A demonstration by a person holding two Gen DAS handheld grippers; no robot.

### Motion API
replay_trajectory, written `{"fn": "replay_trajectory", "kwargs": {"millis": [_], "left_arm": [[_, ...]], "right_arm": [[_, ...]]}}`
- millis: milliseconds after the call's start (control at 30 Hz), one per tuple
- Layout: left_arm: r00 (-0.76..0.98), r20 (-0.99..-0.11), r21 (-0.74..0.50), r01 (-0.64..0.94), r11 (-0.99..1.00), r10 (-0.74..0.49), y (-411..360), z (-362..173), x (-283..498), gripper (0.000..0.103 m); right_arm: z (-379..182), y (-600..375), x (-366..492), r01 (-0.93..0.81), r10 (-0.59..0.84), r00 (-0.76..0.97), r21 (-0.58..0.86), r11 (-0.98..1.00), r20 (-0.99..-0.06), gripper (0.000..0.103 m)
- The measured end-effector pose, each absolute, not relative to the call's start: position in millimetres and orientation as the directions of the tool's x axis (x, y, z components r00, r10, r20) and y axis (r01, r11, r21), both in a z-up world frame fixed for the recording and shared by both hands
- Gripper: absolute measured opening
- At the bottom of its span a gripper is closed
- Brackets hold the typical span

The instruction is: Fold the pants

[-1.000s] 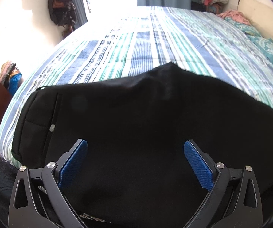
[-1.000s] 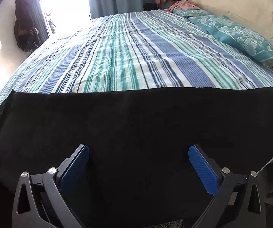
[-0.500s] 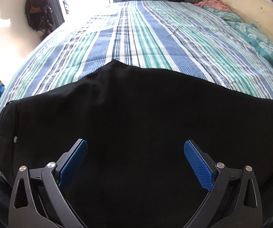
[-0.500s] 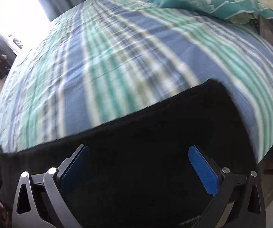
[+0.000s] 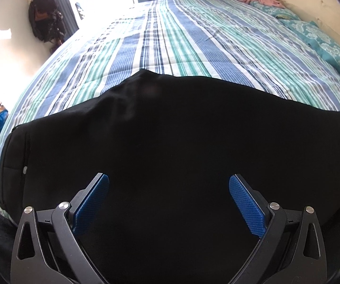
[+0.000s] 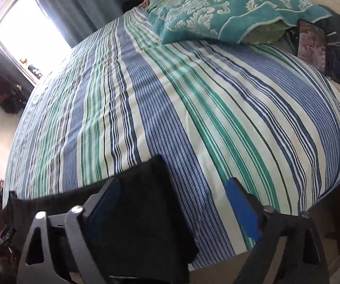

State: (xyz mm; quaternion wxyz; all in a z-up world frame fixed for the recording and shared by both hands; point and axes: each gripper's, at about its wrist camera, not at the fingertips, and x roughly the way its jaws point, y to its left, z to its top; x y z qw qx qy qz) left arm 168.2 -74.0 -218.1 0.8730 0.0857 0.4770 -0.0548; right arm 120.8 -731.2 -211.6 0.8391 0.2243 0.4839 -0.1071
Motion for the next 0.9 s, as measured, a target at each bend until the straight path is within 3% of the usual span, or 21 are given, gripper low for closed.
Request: {"fn": "replay_trajectory", "kwargs": {"millis": [100,233,300,533,633,700,767,900], "left_arm": [[0.547,-0.837,0.113,0.197,0.974,-0.013,-80.9,-216.2,166.2,0.102],[0.535,-0.845,0.129,0.198,0.972,0.004,-83.0,-219.6,167.7,0.102],[0.532,-0.846,0.131,0.188,0.973,0.011,-80.4,-220.3,168.9,0.102],[0.515,-0.857,0.125,0.155,0.98,0.027,-72.6,-227.1,173.9,0.102],[0.513,-0.858,0.122,0.159,0.98,0.023,-74.0,-228.2,173.4,0.102],[0.515,-0.857,0.12,0.167,0.979,0.017,-76.0,-227.4,173.1,0.102],[0.517,-0.856,0.113,0.171,0.979,0.008,-76.7,-225.6,172.6,0.102],[0.526,-0.85,0.085,0.169,0.982,-0.017,-72.8,-220.3,171.6,0.102]], "right_arm": [[-222.1,-726.1,122.9,0.325,0.098,0.482,0.282,0.903,-0.87,0.062],[-241.4,-723.9,135.7,0.287,0.125,0.463,0.283,0.915,-0.877,0.058],[-247.9,-725.2,141.9,0.28,0.146,0.459,0.299,0.912,-0.876,0.049],[-265.2,-719.1,148.1,0.195,0.344,0.419,0.454,0.869,-0.84,0.037],[-268.9,-717.8,147.0,0.228,0.376,0.424,0.499,0.836,-0.824,0.019],[-268.9,-712.5,144.5,0.243,0.385,0.44,0.52,0.819,-0.811,0.016],[-267.9,-713.5,137.5,0.288,0.406,0.484,0.579,0.763,-0.775,0.015],[-253.0,-703.0,113.9,0.242,0.499,0.616,0.749,0.616,-0.609,0.015]]}}
